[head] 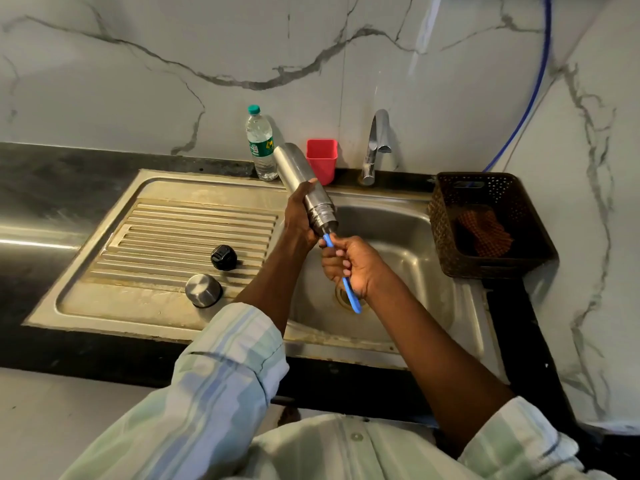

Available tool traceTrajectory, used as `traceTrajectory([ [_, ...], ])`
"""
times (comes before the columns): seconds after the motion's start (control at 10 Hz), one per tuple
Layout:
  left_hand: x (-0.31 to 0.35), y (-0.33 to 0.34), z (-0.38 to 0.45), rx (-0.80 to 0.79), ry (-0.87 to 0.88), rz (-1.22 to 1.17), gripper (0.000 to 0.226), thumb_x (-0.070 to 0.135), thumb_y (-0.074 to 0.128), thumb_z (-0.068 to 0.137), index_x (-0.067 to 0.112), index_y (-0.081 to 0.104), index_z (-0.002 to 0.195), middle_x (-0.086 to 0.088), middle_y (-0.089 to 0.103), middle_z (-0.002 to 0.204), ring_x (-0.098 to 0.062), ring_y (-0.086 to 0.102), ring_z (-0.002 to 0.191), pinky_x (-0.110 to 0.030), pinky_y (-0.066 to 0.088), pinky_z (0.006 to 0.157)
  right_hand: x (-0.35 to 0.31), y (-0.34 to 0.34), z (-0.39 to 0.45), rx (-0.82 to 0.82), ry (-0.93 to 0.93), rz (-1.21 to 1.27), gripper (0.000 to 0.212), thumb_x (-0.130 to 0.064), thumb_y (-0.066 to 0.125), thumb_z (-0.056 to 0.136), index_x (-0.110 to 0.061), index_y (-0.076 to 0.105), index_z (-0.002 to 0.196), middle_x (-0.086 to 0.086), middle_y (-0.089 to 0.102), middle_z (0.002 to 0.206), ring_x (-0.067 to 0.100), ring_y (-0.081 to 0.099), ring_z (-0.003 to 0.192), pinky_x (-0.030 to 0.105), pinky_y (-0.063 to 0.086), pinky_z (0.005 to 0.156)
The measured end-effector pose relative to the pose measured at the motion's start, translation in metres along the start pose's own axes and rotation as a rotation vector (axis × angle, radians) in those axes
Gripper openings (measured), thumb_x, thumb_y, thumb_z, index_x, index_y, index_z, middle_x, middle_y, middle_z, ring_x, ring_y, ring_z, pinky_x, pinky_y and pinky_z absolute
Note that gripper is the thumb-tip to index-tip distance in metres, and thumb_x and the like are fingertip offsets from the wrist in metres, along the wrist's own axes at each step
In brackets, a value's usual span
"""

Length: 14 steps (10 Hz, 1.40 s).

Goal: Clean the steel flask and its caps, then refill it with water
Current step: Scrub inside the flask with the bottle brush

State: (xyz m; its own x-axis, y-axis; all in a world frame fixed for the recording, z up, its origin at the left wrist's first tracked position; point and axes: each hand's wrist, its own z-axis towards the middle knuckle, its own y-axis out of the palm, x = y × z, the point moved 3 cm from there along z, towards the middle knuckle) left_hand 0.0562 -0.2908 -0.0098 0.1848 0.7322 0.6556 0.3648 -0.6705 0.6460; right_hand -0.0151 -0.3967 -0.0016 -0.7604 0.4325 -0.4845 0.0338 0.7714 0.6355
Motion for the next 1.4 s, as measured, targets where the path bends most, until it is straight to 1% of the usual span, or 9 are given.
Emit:
traceTrajectory([
  [0.2,-0.003,0.004,0.001,0.047,0.014,-0.024,0.078,0.03,0.082,0.062,-0.003,0.048,0.124,-0.017,0.058,0.083,-0.027,0.062,0.062,-0.036,0.056,0.059,0.001,0.018,-0.022,0.776,-0.667,-1.788,0.03,-0.027,0.042,0.101,-0.01,0.058,0.12,0.013,0.068,0.105,0.032,0.065,0.096,0.038,0.049,0.077],
  [0.4,0.005,0.0,0.002,0.002,-0.001,-0.046,0.04,0.023,0.069,0.082,0.0,0.049,0.107,-0.013,0.058,0.068,-0.024,0.06,0.055,-0.033,0.057,0.057,0.001,0.009,-0.002,-0.068,0.027,0.072,0.032,-0.023,0.034,0.104,-0.005,0.047,0.081,-0.004,0.034,0.045,0.004,0.029,0.027,0.018,0.021,0.027],
  [0.6,0.007,0.001,0.001,0.084,0.022,0.028,0.051,0.021,0.077,0.075,0.0,0.05,0.112,-0.013,0.058,0.071,-0.026,0.06,0.056,-0.035,0.056,0.056,-0.007,0.016,-0.029,0.686,-0.599,-1.716,0.029,-0.029,0.038,0.103,-0.009,0.058,0.11,0.013,0.064,0.099,0.029,0.064,0.086,0.035,0.043,0.067],
  [0.7,0.006,0.001,0.003,0.074,0.036,0.014,0.052,0.02,0.077,0.074,-0.001,0.049,0.113,-0.013,0.057,0.072,-0.026,0.06,0.056,-0.036,0.056,0.058,0.004,0.02,-0.026,0.709,-0.699,-1.78,0.031,-0.026,0.036,0.103,-0.009,0.058,0.116,0.012,0.066,0.104,0.032,0.064,0.094,0.038,0.046,0.072],
  [0.8,0.007,-0.006,0.003,0.043,0.029,0.026,0.051,0.025,0.074,0.076,-0.002,0.049,0.112,-0.014,0.058,0.072,-0.025,0.06,0.056,-0.034,0.056,0.057,0.003,0.005,-0.006,0.218,-0.204,-0.561,0.033,-0.027,0.035,0.104,-0.006,0.055,0.089,0.002,0.053,0.055,0.016,0.051,0.043,0.022,0.034,0.041],
  [0.9,0.005,-0.01,0.004,0.004,0.0,-0.04,0.048,0.028,0.07,0.082,-0.003,0.049,0.112,-0.015,0.059,0.072,-0.025,0.06,0.056,-0.032,0.055,0.056,0.0,0.001,-0.003,0.056,-0.054,-0.134,0.034,-0.024,0.032,0.105,-0.006,0.049,0.082,-0.004,0.035,0.046,0.006,0.029,0.031,0.017,0.022,0.032],
  [1.1,0.001,-0.006,0.002,0.048,0.003,-0.037,0.068,0.026,0.08,0.07,-0.002,0.049,0.123,-0.016,0.059,0.079,-0.027,0.062,0.061,-0.037,0.057,0.062,0.003,0.017,-0.022,0.722,-0.583,-1.681,0.03,-0.029,0.038,0.103,-0.01,0.06,0.111,0.015,0.065,0.104,0.034,0.063,0.096,0.038,0.045,0.075],
  [1.3,0.006,-0.008,0.005,-0.006,-0.004,-0.024,0.053,0.031,0.074,0.079,-0.001,0.049,0.113,-0.014,0.06,0.073,-0.025,0.06,0.06,-0.032,0.055,0.059,0.002,0.0,0.0,-0.027,0.031,-0.001,0.03,-0.02,0.033,0.103,-0.004,0.051,0.086,-0.004,0.034,0.048,0.004,0.027,0.029,0.018,0.021,0.028],
  [1.4,0.005,-0.006,0.005,0.073,0.038,0.008,0.06,0.028,0.08,0.074,-0.002,0.051,0.117,-0.013,0.061,0.076,-0.025,0.062,0.062,-0.036,0.057,0.063,-0.008,0.006,-0.014,0.337,-0.27,-0.908,0.035,-0.032,0.038,0.104,-0.004,0.058,0.097,0.011,0.055,0.071,0.02,0.056,0.052,0.026,0.04,0.049],
])
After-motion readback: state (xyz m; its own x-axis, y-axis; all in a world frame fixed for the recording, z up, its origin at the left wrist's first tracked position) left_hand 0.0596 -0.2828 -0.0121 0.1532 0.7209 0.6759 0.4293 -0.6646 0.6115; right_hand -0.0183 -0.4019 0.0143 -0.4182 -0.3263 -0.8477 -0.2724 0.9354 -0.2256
